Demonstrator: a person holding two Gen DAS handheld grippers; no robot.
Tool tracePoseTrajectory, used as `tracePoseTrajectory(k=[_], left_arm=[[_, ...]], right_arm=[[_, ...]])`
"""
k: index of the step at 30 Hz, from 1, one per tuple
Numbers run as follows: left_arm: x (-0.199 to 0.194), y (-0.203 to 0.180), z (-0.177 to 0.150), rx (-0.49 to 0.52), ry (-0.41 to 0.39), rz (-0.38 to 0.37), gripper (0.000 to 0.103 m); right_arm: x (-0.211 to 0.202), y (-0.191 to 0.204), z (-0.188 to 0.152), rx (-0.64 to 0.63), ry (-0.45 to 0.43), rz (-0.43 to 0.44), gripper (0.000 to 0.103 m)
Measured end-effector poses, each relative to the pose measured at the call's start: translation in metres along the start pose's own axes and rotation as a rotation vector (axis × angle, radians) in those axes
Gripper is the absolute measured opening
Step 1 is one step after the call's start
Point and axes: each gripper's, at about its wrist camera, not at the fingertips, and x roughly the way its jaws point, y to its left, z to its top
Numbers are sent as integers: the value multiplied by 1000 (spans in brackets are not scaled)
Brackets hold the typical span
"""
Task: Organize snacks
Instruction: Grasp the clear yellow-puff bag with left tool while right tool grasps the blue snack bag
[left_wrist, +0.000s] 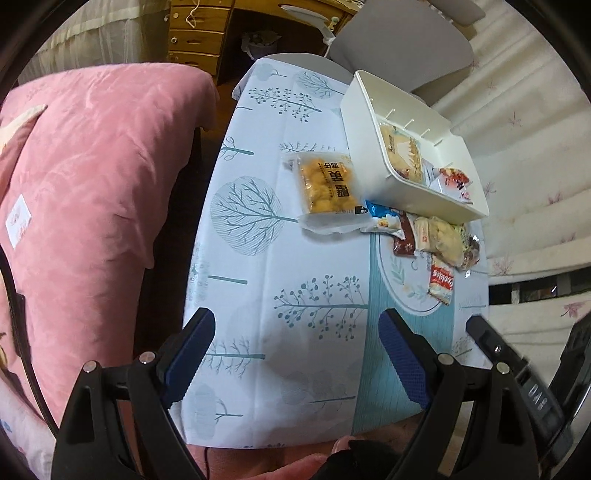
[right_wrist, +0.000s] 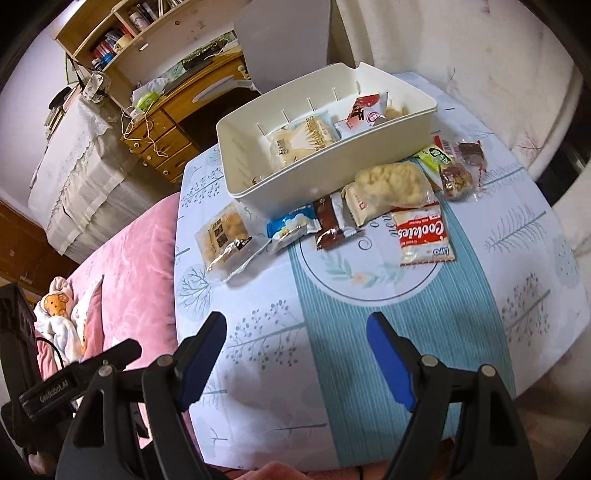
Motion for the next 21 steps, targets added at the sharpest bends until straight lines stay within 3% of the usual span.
tracePoseTrajectory(k=[6, 11, 21], left_arm=[[12, 6, 5, -82, -27, -55, 90], [28, 2, 12, -112, -18, -26, 90], [82, -19, 57, -141, -12, 41, 90]], right_arm=[[-7, 16, -8, -122, -110, -74, 79], [4, 20, -7, -234, -157, -112, 79], [61, 13, 16, -371, -196, -103, 79]])
